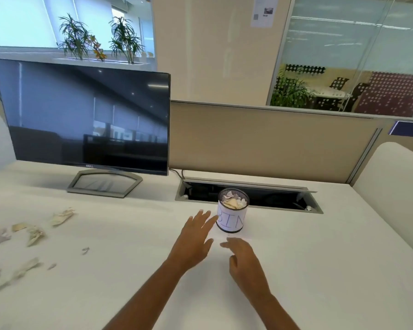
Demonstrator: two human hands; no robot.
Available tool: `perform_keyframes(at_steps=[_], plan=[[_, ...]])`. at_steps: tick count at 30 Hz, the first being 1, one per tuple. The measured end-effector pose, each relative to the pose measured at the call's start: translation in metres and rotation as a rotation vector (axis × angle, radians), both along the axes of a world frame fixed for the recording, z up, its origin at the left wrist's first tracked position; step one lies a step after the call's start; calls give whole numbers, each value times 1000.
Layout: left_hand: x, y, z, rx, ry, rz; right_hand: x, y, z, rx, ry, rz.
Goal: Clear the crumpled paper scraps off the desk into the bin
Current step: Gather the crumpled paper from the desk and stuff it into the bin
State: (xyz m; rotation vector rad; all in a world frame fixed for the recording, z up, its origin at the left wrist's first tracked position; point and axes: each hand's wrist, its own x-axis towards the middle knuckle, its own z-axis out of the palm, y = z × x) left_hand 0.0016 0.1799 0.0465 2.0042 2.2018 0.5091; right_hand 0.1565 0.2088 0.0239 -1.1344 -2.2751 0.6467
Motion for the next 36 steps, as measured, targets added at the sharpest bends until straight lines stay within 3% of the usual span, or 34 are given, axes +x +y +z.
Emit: perform_keyframes(at_steps=[2,6,11,13,16,19,21,27,30,32,36], plan=[[-11,-34,-17,-21,6,79,-6,-30,-19,-7,-17,51],[-42,-105,-43,-14,-31,265,-26,-77,-30,80,-256,36],[-72,-174,-68,-65,-33,388,-52,-133,-34,258,-242,250],[-68,-190,-64,-10,71,346,-64,-145,-41,355,-269,303],[-65,-205,-55,-126,245,273,-86,-156,-42,394,-357,341],[-71,-206,-42,-80,355,215,-104,-162,-33,349,-403,321],[-78,-212,-39,-121,324,212,-116,-167,-32,336,-430,304],[-137,-249,-41,137,407,241,-158,-201,-32,145,-411,335],[-164,-269,-35,60,348,303,-191,-218,-33,-63,-237,392],[-179,-283,-32,54,335,339,-210,-234,-37,-144,-250,517],[-205,-316,-30,114,260,313,-247,-260,-39,-115,-343,650]])
